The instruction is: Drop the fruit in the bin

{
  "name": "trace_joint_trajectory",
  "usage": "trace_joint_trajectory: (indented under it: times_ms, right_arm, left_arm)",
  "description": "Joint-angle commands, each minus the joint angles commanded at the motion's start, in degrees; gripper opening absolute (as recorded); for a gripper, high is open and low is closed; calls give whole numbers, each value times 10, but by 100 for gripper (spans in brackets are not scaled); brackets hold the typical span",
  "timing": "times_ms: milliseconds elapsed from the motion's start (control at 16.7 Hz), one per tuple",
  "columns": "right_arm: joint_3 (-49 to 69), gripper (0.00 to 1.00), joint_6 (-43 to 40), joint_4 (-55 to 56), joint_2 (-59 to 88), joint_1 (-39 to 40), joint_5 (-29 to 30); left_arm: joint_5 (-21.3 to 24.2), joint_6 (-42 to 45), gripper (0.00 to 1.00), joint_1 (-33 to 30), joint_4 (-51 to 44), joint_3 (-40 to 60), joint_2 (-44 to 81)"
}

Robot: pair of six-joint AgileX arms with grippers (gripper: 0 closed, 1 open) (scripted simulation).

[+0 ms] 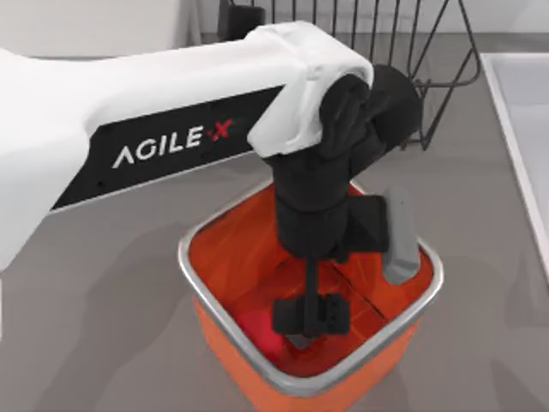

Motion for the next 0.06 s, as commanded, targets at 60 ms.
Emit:
trace_joint_trajectory:
  times_ms: [60]
  right_arm:
    - [0,100,0,0,0,0,0]
  left_arm:
    - [0,0,100,0,0,0,0]
